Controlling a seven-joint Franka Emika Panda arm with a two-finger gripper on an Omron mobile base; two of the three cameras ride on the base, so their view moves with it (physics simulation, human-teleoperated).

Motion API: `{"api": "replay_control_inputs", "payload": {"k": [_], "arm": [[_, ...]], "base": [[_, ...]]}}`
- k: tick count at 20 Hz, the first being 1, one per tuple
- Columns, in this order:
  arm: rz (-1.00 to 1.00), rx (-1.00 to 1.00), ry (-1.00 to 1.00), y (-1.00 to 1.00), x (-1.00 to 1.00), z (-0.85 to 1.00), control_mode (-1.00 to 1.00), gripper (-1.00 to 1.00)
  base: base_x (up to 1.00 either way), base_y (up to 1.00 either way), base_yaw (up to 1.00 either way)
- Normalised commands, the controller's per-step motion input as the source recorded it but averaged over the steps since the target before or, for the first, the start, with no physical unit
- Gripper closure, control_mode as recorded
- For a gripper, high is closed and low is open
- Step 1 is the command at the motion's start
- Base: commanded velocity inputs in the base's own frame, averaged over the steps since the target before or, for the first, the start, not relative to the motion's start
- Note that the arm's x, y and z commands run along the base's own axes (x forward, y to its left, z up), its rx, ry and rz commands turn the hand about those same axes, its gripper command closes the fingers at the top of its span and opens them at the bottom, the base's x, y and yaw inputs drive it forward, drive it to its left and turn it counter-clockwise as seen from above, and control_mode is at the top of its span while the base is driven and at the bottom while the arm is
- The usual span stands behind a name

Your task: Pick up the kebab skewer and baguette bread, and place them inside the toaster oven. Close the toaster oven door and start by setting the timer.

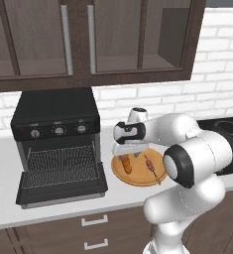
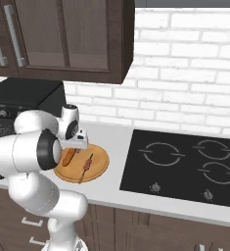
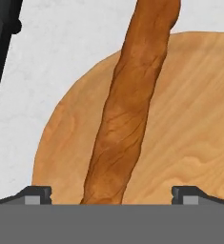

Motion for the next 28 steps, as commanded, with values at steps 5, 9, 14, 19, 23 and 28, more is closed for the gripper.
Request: {"api": "replay_control_inputs", "payload": {"k": [5, 9, 14, 19, 23, 28], "arm": [[0.02, 0.0, 0.0, 0.09, 0.13, -0.36, -1.0, -1.0], [0.0, 0.0, 0.0, 0.03, 0.07, -0.21, -1.0, -1.0], [0.0, 0.0, 0.0, 0.13, 0.14, -0.05, -1.0, -1.0], [0.0, 0.0, 0.0, 0.02, 0.0, -0.08, -1.0, -1.0], [0.0, 0.0, 0.0, 0.0, 0.0, -0.16, -1.0, -1.0], [0.0, 0.0, 0.0, 0.0, 0.0, -0.05, -1.0, 1.0]], "base": [[0.0, 0.0, 0.0], [0.0, 0.0, 0.0], [0.0, 0.0, 0.0], [0.0, 0.0, 0.0], [0.0, 0.0, 0.0], [0.0, 0.0, 0.0]]}}
